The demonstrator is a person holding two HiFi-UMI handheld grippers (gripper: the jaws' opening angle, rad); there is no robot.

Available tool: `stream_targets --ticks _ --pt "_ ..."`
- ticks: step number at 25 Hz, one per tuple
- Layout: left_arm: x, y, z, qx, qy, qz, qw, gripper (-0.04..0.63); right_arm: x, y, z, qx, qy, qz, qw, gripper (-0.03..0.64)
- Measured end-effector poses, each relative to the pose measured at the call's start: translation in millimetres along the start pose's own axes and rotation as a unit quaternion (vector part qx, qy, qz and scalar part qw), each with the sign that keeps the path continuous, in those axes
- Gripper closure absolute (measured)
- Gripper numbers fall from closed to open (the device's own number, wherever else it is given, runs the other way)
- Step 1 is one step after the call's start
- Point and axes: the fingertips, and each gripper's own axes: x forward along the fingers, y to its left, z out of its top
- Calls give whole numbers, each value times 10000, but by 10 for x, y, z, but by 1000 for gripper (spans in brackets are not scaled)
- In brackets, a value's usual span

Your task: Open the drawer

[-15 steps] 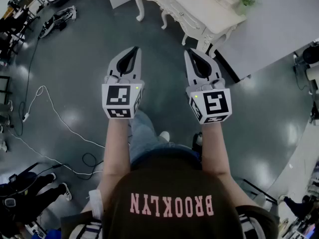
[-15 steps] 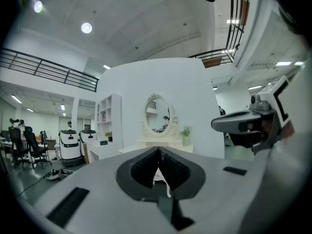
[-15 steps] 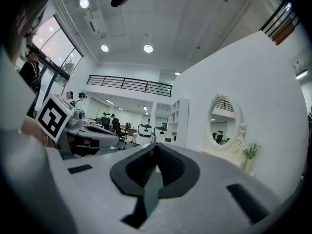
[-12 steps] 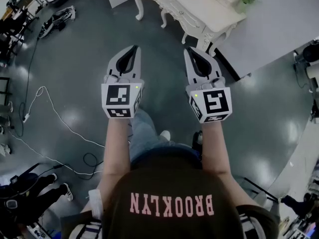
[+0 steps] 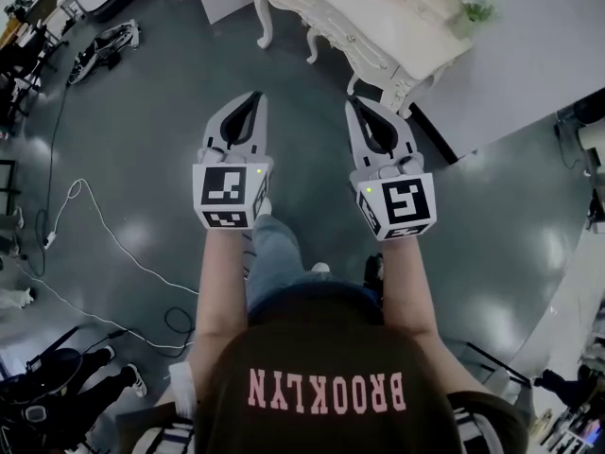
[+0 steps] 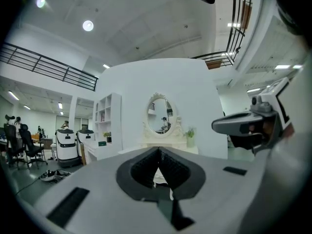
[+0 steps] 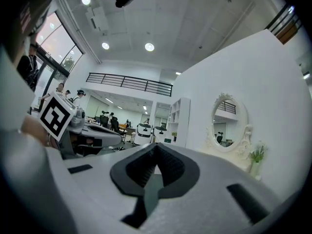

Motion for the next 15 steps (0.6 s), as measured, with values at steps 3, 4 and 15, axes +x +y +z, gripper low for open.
stream_targets --ticks 3,4,15 --pt "178 294 -53 -38 11 4 10000 597 320 18 -37 37 22 -47 10000 620" --pt "239 405 -70 -42 10 11 10000 597 437 28 -51 41 44 -53 10000 620" --pt "1091 1659 -103 -41 66 -59 10000 597 1887 49 -139 217 235 -165 9994 620"
